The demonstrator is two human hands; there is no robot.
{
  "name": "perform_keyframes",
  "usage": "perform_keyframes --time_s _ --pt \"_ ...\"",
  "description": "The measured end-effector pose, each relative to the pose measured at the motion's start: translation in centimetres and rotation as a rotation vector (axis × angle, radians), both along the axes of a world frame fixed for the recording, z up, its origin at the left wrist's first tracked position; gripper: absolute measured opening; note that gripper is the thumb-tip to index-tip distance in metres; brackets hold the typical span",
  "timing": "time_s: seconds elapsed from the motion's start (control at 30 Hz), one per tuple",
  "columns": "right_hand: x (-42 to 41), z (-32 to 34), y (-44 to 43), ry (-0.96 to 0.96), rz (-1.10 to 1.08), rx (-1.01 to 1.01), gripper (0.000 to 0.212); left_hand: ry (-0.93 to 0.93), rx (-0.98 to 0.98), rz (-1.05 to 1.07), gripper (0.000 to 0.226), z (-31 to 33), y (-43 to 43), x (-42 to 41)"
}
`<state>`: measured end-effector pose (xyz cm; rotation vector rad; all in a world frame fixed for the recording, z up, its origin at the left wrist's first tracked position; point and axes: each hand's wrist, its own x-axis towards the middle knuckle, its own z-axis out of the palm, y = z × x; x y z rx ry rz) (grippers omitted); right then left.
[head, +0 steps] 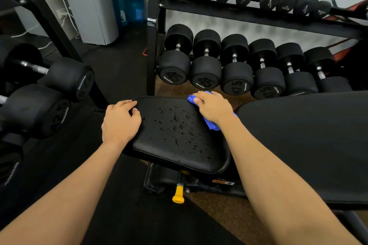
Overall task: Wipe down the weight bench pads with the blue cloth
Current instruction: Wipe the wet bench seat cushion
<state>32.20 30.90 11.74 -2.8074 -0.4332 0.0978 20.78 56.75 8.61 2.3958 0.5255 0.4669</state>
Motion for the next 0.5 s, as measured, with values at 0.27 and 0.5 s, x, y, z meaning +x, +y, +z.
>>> perform_keyframes --time_s 0.27,0.5 --pt "-2.3 -0.2 -4.7 0.045 0.101 0.035 0.045 -0.007 -0.018 0.002 0.038 0.2 0.1 0.1" --pt "-0.8 0.3 1.8 0.03 0.123 -0.03 0.043 0.011 -0.02 0.006 0.038 0.3 0.1 0.0"
